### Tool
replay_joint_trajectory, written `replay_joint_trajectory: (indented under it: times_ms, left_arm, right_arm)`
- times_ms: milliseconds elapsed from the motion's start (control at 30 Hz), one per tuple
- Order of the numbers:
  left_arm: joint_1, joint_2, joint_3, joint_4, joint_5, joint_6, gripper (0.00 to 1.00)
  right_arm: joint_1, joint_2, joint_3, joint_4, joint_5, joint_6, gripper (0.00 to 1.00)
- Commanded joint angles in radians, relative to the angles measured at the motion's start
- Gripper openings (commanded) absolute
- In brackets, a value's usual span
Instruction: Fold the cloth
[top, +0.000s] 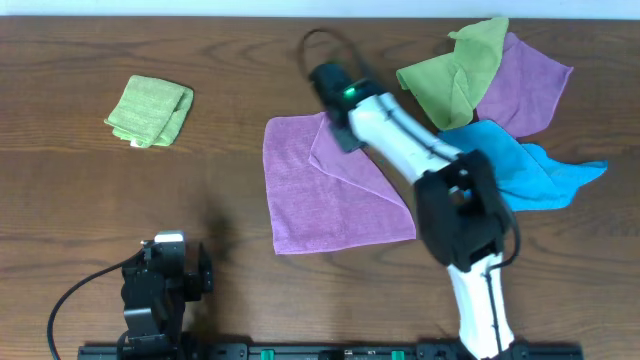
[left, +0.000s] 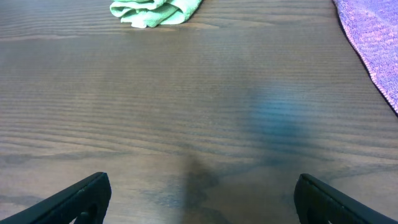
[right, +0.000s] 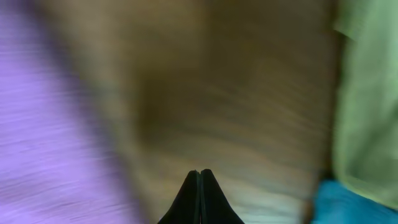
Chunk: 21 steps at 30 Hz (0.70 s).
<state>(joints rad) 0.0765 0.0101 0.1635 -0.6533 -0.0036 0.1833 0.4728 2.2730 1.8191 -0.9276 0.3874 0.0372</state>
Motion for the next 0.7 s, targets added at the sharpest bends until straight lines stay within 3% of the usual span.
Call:
replay_joint_trajectory:
  times_ms: [0, 67, 133, 167, 233, 467, 667]
  left_arm:
    - [-0.005, -0.006, -0.008, -0.001, -0.003, -0.008, 0.95]
    - [-0.005, -0.006, -0.008, -0.001, -0.003, -0.008, 0.95]
    - [-0.005, -0.006, -0.008, -0.001, -0.003, -0.008, 0.95]
    - [-0.005, -0.006, -0.008, -0.001, -0.003, -0.008, 0.95]
    - [-0.005, -0.006, -0.008, -0.001, -0.003, -0.008, 0.95]
    - [-0.005, -0.006, -0.008, -0.001, -0.003, -0.008, 0.95]
    - [-0.005, -0.006, -0.008, -0.001, -0.003, -0.008, 0.96]
  right_arm:
    - [-0.101, 0.008, 0.016, -0.003, 0.061, 0.080, 0.01]
    - [-0.147, 0.008, 0.018, -0.007, 0.030, 0.117, 0.01]
    - [-0.183, 0.008, 0.023, -0.024, -0.127, 0.094, 0.02]
    - [-0.192, 0.008, 0.026, -0.036, -0.220, 0.064, 0.11]
    - [-0.188, 0.008, 0.026, -0.043, -0.325, 0.027, 0.20]
    - [-0.064, 0.008, 0.027, -0.023, -0.377, 0.009, 0.52]
    - [0.077, 0.008, 0.027, 0.009, -0.311, -0.013, 0.55]
